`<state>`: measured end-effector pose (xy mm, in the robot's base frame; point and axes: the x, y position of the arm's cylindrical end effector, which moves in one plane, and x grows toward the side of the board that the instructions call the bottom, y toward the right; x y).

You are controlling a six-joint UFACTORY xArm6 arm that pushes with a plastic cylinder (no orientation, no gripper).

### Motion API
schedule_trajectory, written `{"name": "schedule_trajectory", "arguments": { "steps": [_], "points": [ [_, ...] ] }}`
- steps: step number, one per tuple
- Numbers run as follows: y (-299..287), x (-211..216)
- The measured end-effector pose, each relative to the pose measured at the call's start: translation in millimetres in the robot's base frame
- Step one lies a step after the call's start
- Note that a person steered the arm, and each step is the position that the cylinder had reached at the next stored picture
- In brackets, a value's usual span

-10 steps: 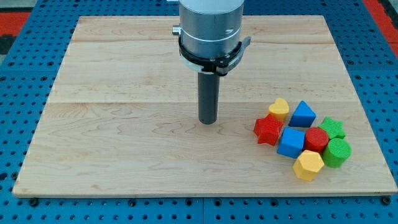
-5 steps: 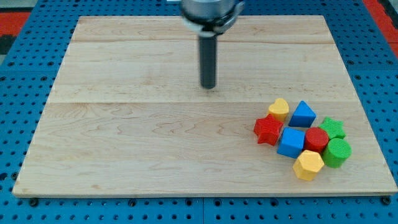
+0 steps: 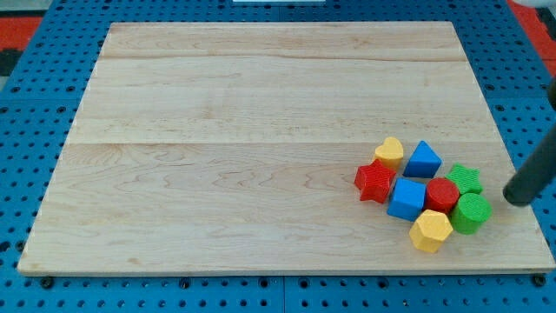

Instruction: Move the green blocks slightly towards up

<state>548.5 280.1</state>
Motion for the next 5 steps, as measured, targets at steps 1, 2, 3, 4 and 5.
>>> {"name": "schedule_trajectory", "arguments": {
  "steps": [1, 2, 3, 4, 5],
  "points": [
    [0, 34],
    [0, 69],
    [-22, 66],
    [-53, 44],
    [-53, -8]
  ]
}}
